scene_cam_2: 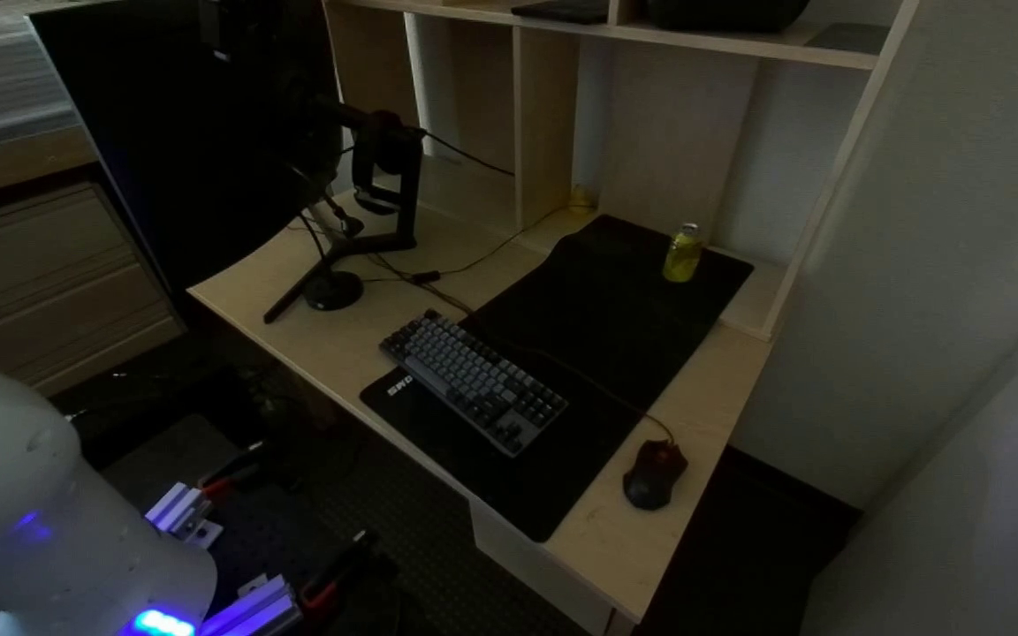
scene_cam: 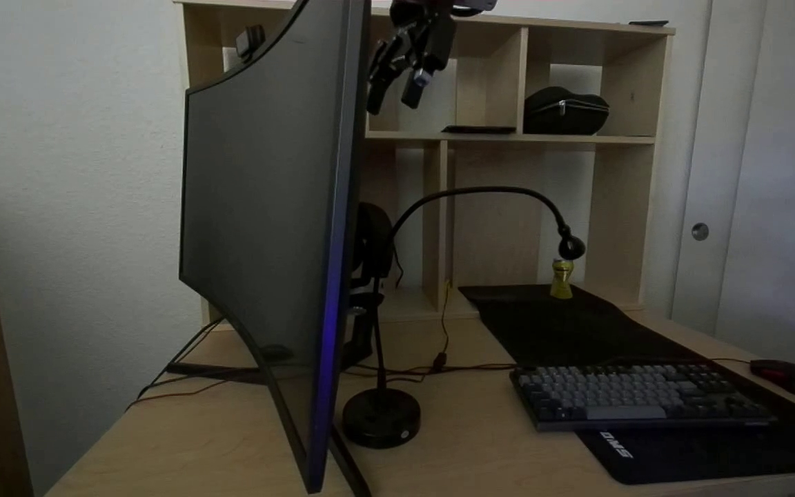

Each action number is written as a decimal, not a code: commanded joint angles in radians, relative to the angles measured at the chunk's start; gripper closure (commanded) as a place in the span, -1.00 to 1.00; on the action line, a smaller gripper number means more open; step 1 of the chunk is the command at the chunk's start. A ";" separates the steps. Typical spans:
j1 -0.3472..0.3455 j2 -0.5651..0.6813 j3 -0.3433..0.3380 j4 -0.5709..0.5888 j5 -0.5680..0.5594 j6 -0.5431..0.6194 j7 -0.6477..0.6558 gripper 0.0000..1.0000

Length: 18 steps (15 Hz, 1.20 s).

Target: Hang the headphones behind the computer then move the lamp to the right

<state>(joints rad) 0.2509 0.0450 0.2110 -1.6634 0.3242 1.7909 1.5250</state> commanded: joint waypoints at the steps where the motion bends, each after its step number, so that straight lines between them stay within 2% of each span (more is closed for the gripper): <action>1: 0.002 -0.039 0.004 -0.066 -0.065 -0.040 0.190 -1.00; 2: 0.005 -0.052 0.006 -0.093 -0.082 -0.050 0.244 -1.00; 7: 0.001 0.065 -0.001 -0.113 -0.139 -0.081 0.460 -1.00; 8: 0.005 0.029 0.004 -0.106 -0.131 -0.061 0.410 -1.00; 13: 0.006 0.076 -0.004 -0.113 -0.133 -0.065 0.450 -1.00; 18: 0.011 0.182 -0.011 -0.098 -0.142 -0.036 0.464 -1.00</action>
<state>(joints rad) 0.2560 0.1584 0.2069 -1.7811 0.1918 1.7339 1.9770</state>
